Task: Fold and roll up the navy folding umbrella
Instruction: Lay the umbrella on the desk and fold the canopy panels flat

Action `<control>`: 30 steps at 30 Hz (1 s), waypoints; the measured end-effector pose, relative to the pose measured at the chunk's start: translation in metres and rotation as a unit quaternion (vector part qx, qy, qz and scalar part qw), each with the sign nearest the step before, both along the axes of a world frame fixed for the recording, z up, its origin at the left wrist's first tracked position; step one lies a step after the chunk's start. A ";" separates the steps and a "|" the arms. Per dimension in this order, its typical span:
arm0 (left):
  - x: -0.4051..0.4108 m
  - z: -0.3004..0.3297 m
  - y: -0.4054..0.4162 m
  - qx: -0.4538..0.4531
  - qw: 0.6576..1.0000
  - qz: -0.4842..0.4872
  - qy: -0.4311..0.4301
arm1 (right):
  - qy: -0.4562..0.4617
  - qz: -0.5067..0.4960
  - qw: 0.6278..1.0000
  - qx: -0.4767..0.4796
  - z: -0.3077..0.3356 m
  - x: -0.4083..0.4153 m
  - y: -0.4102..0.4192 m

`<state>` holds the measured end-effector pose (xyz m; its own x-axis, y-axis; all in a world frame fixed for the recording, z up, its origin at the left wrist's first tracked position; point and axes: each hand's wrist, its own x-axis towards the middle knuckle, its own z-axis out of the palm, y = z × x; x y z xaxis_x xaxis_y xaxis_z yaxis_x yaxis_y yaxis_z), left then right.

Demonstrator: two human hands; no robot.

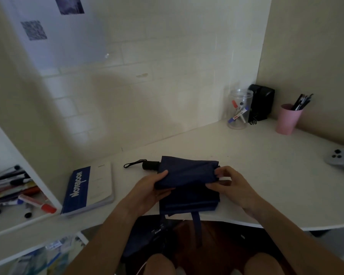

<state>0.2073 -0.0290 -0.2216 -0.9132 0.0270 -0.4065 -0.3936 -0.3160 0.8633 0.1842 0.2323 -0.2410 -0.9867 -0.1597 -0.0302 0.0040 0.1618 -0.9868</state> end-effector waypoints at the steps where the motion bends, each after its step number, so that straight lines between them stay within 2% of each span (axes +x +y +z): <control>1: 0.000 -0.003 -0.002 0.025 1.000 0.000 -0.001 | -0.014 0.001 1.000 -0.015 0.001 0.001 0.001; 4: 0.001 -0.006 -0.007 0.066 0.998 -0.021 -0.005 | -0.043 0.028 0.998 -0.047 0.004 0.002 0.000; 7: 0.000 -0.005 -0.008 0.054 0.998 -0.039 -0.002 | -0.075 0.050 0.994 -0.058 0.015 0.008 -0.010; 9: -0.001 -0.005 -0.007 0.050 0.998 -0.045 0.004 | -0.070 -0.009 0.995 -0.065 0.022 0.007 -0.015; 11: 0.000 -0.005 -0.008 0.054 0.997 -0.052 0.013 | -0.015 -0.097 0.993 -0.066 0.025 0.004 -0.017; 13: 0.002 -0.006 -0.009 0.058 0.996 -0.062 0.019 | 0.033 -0.135 0.986 -0.087 0.026 0.006 -0.014; 15: 0.005 -0.008 -0.010 0.050 0.996 -0.072 0.025 | 0.019 -0.087 0.984 -0.152 0.020 0.012 -0.012; 17: 0.007 -0.008 -0.010 0.043 0.995 -0.081 0.024 | -0.050 -0.030 0.977 -0.208 0.014 0.017 -0.013; 19: 0.008 -0.008 -0.007 0.029 0.995 -0.091 0.030 | -0.112 -0.005 0.976 -0.186 0.011 0.018 -0.015; 22: 0.008 -0.008 -0.001 -0.013 0.996 -0.080 0.032 | -0.107 0.020 0.986 -0.129 0.007 0.020 -0.014; 24: 0.008 -0.011 0.002 -0.029 0.997 -0.060 0.027 | -0.089 0.038 0.986 -0.133 0.008 0.024 -0.012; 27: 0.008 -0.017 0.001 -0.019 0.999 -0.031 0.020 | -0.123 0.064 0.976 -0.168 0.005 0.029 -0.013; 30: 0.009 -0.020 0.003 -0.051 0.998 -0.015 0.042 | -0.130 0.026 0.975 -0.180 0.000 0.027 -0.016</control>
<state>0.2158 -0.0256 -0.2413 -0.9438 0.0163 -0.3302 -0.3260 -0.2134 0.9210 0.2110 0.2162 -0.2410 -0.9437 -0.2551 -0.2104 0.2621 -0.1892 -0.9463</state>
